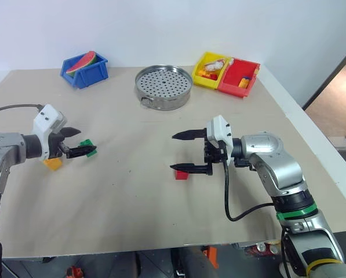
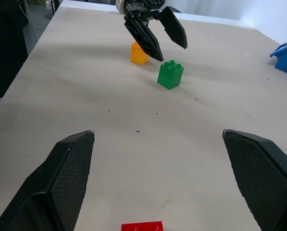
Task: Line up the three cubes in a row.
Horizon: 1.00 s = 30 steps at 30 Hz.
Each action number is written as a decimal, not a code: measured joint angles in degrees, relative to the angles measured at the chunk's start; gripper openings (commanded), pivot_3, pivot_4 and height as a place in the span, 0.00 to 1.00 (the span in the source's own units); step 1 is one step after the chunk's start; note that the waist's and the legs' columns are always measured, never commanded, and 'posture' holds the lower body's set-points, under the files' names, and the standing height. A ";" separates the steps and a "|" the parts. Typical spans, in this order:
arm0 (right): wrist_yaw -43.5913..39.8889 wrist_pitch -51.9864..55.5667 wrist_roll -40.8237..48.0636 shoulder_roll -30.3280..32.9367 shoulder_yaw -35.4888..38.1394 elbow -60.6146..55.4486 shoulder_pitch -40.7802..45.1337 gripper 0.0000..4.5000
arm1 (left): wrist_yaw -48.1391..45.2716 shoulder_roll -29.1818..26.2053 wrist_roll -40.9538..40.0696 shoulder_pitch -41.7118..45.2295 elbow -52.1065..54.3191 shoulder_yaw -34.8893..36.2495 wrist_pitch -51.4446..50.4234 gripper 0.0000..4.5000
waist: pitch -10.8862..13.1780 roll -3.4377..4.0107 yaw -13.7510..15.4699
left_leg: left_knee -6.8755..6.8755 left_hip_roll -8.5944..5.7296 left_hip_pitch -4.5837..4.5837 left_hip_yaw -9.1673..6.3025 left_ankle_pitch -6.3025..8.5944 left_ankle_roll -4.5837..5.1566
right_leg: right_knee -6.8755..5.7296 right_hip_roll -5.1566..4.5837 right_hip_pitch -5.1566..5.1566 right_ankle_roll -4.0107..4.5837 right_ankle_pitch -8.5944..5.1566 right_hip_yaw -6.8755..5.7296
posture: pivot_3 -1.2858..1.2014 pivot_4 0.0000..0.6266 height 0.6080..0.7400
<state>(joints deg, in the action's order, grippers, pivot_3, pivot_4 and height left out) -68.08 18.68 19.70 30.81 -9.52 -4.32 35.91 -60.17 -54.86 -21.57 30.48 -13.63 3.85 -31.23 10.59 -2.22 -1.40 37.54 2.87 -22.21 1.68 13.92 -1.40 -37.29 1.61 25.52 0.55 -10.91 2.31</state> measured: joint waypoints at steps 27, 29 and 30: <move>0.97 -1.11 -1.35 2.40 0.01 -0.56 -2.48 1.00 | -5.37 6.89 14.44 10.53 -22.65 -8.56 9.90 0.51 | -0.01 -0.01 0.02 | 0.04 -0.03 -0.05 -0.02 0.00 0.01 | -0.03 -0.01 0.00 -0.01 0.01 0.00 | 0.52 0.24 1.00; 0.95 -1.13 -1.37 2.60 0.01 -0.56 -2.49 1.00 | -5.25 6.94 15.11 11.18 -23.35 -8.59 9.96 0.35 | -0.01 -0.01 0.03 | 0.05 -0.04 -0.05 -0.02 0.00 0.01 | -0.03 -0.02 0.00 -0.01 0.01 0.00 | 0.52 0.24 1.00; 0.94 -1.19 -1.39 2.62 0.01 -0.56 -2.50 1.00 | -5.18 6.97 15.47 11.41 -23.54 -8.62 10.03 0.35 | -0.01 -0.02 0.03 | 0.05 -0.04 -0.05 -0.01 0.00 0.01 | -0.03 -0.02 0.00 -0.01 0.01 0.01 | 0.52 0.24 1.00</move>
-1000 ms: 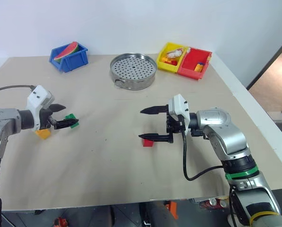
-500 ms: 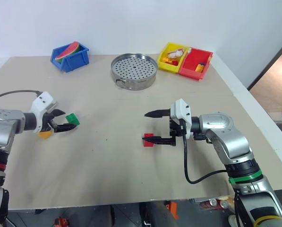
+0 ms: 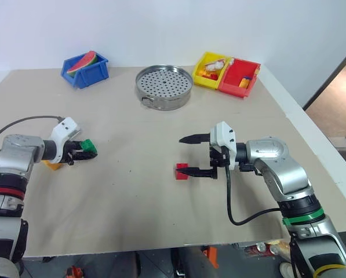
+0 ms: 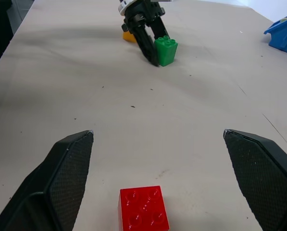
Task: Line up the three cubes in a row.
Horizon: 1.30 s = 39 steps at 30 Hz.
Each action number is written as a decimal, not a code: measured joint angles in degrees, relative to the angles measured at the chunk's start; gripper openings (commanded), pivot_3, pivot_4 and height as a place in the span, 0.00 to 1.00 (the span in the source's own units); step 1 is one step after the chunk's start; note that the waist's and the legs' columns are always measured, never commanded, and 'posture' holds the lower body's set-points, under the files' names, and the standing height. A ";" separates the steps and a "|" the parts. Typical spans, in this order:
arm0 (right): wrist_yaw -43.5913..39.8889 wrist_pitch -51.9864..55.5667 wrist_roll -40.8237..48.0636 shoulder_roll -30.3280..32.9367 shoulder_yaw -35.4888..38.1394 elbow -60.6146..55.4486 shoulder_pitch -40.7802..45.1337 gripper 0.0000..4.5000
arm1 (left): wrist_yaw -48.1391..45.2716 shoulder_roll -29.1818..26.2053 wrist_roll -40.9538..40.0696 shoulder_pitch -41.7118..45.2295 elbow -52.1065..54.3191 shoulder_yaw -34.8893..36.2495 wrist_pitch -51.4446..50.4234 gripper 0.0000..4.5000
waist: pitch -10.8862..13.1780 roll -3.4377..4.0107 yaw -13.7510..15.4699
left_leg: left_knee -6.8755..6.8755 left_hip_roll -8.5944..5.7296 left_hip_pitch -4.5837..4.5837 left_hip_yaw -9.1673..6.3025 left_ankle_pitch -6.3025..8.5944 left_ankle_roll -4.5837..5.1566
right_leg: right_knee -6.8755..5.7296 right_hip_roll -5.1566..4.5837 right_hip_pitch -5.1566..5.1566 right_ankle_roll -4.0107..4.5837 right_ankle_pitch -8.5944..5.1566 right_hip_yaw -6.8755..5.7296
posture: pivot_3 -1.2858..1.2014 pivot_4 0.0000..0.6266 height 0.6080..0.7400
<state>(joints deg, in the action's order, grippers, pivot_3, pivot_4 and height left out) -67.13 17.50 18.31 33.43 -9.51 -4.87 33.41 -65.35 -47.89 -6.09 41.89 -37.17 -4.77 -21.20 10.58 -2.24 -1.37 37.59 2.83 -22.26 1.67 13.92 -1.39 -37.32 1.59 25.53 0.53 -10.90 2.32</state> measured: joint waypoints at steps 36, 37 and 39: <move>1.63 11.32 14.99 2.39 8.71 -7.27 -6.01 1.00 | -10.13 7.45 -1.56 -4.77 36.24 -12.44 -2.01 0.35 | 0.00 0.01 -0.06 | 0.16 -0.01 0.07 -0.07 0.00 0.01 | -0.15 0.04 -0.06 -0.01 0.01 0.15 | 0.52 0.24 1.00; 2.10 11.10 14.81 2.40 8.70 -7.31 -6.37 1.00 | -10.01 8.01 -1.32 -4.68 36.25 -13.04 -2.53 0.35 | 0.00 0.01 -0.06 | 0.16 -0.01 0.08 -0.07 -0.01 0.01 | -0.17 0.05 -0.06 -0.01 0.01 0.16 | 0.52 0.24 1.00; 2.59 10.80 14.52 2.47 8.70 -7.45 -6.56 1.00 | -9.73 8.77 -1.02 -4.62 36.40 -13.93 -3.09 0.35 | 0.00 0.01 -0.07 | 0.18 -0.01 0.08 -0.07 -0.01 0.02 | -0.18 0.05 -0.06 -0.02 0.01 0.16 | 0.52 0.24 1.00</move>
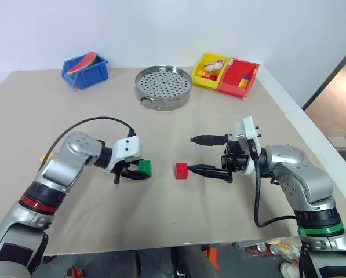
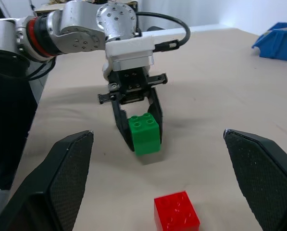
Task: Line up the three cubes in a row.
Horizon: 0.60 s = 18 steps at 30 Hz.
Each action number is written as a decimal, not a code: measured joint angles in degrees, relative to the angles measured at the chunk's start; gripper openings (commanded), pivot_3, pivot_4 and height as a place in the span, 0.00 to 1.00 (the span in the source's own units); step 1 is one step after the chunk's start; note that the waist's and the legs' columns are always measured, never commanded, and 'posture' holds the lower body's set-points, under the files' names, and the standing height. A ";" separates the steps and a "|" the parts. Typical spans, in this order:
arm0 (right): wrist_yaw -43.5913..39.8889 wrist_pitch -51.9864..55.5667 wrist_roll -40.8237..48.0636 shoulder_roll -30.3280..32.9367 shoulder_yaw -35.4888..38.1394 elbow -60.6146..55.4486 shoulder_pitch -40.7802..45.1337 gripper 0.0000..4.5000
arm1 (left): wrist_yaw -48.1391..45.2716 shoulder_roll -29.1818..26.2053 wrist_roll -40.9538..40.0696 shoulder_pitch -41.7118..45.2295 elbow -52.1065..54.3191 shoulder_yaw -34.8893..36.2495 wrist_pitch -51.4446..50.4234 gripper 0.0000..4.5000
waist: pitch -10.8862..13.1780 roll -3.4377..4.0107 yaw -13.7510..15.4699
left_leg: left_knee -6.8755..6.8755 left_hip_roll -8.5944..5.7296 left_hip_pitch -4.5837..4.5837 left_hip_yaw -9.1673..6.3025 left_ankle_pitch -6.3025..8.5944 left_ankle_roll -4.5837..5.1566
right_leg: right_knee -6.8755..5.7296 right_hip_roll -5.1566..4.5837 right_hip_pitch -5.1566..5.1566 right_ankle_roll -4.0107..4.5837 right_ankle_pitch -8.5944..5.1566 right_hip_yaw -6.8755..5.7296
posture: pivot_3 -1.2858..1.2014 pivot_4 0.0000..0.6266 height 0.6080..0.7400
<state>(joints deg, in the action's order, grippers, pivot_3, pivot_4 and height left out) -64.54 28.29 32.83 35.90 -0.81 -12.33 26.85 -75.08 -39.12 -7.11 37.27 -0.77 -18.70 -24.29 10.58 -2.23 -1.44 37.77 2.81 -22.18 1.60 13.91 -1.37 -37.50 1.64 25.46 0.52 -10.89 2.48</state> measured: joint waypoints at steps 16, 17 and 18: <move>2.22 -1.58 -1.06 0.30 -0.01 -1.12 -1.47 1.00 | 2.06 3.25 0.40 2.43 1.21 -3.60 -4.95 0.35 | 0.00 0.00 -0.03 | 0.07 -0.03 -0.01 0.00 0.00 0.00 | 0.00 -0.01 -0.02 -0.01 0.00 0.00 | 0.52 0.24 1.00; 2.27 -1.63 -1.08 0.30 -0.01 -1.12 -1.47 1.00 | 1.98 3.24 0.41 2.44 1.21 -3.85 -4.95 0.35 | 0.00 0.00 -0.03 | 0.06 -0.03 -0.01 -0.01 0.00 0.00 | 0.00 -0.01 -0.02 -0.01 0.00 0.00 | 0.52 0.24 1.00; 2.29 -1.65 -1.09 0.30 -0.02 -1.12 -1.47 1.00 | 1.83 3.24 0.41 2.45 1.21 -4.01 -4.95 0.35 | 0.00 0.00 -0.03 | 0.06 -0.03 -0.02 -0.02 0.00 0.00 | 0.00 -0.01 -0.02 -0.01 0.00 0.00 | 0.52 0.24 1.00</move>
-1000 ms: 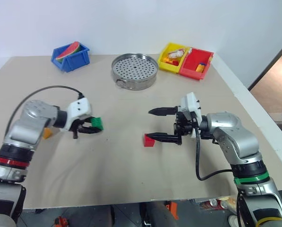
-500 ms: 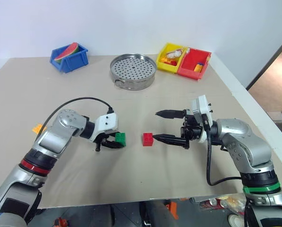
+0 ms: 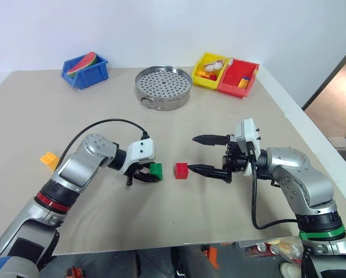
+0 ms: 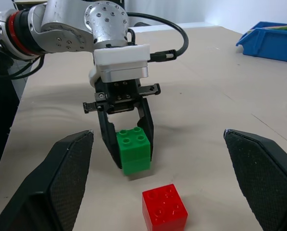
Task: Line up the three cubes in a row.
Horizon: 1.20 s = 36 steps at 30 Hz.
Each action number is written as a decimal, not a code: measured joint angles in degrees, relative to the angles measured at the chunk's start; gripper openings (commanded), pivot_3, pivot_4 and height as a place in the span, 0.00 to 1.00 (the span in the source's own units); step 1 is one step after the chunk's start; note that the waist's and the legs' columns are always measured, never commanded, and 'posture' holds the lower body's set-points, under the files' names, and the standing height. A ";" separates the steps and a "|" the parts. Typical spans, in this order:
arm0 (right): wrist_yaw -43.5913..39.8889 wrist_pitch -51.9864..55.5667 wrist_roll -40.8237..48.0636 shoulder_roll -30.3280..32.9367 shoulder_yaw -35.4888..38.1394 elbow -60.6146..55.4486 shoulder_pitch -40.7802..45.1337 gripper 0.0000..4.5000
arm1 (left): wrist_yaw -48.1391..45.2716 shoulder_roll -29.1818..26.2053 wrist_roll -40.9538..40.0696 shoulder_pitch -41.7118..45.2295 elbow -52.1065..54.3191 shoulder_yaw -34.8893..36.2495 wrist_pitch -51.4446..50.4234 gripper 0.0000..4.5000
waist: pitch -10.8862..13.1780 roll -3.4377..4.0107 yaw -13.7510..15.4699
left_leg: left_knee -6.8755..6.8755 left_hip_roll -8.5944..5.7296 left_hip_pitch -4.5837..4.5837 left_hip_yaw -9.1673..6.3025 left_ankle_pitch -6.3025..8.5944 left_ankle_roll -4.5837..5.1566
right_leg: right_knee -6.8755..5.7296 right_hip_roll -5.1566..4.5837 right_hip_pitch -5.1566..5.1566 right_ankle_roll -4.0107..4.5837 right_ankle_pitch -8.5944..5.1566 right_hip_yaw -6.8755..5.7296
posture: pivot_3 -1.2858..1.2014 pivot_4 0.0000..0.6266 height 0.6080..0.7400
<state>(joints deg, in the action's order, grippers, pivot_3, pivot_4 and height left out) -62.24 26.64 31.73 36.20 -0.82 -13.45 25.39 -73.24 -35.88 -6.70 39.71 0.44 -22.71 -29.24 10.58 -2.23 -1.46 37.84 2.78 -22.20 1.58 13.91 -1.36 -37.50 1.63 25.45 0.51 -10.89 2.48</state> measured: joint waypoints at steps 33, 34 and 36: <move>0.23 -0.38 -0.56 0.01 -0.30 -1.08 -0.29 1.00 | 1.70 1.89 2.53 0.01 -2.50 -1.46 0.22 0.35 | 0.00 0.00 0.03 | 0.02 -0.01 -0.01 -0.01 0.00 0.00 | 0.00 -0.01 0.00 -0.01 0.01 0.00 | 0.52 0.24 1.00; 0.24 -0.38 -0.56 0.01 -0.30 -1.09 -0.29 1.00 | 1.79 1.98 2.70 0.10 -2.59 -1.48 0.35 0.35 | 0.00 0.00 0.03 | 0.02 -0.01 -0.01 -0.01 0.00 0.00 | 0.00 -0.01 -0.01 -0.01 0.01 0.00 | 0.52 0.24 1.00; 0.23 -0.38 -0.56 0.01 -0.30 -1.09 -0.30 1.00 | 1.92 2.13 3.04 0.21 -2.75 -1.57 0.70 0.49 | 0.00 0.00 0.04 | 0.03 -0.02 -0.01 0.00 0.00 0.00 | 0.00 -0.02 -0.01 -0.02 0.01 0.00 | 0.52 0.24 1.00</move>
<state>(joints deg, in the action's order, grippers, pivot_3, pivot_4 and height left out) -62.01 26.26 31.17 36.21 -1.13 -14.53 25.09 -71.33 -33.76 -3.66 39.92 -2.31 -24.28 -28.54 10.58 -2.23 -1.42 37.87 2.77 -22.21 1.58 13.91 -1.36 -37.50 1.62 25.44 0.49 -10.88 2.49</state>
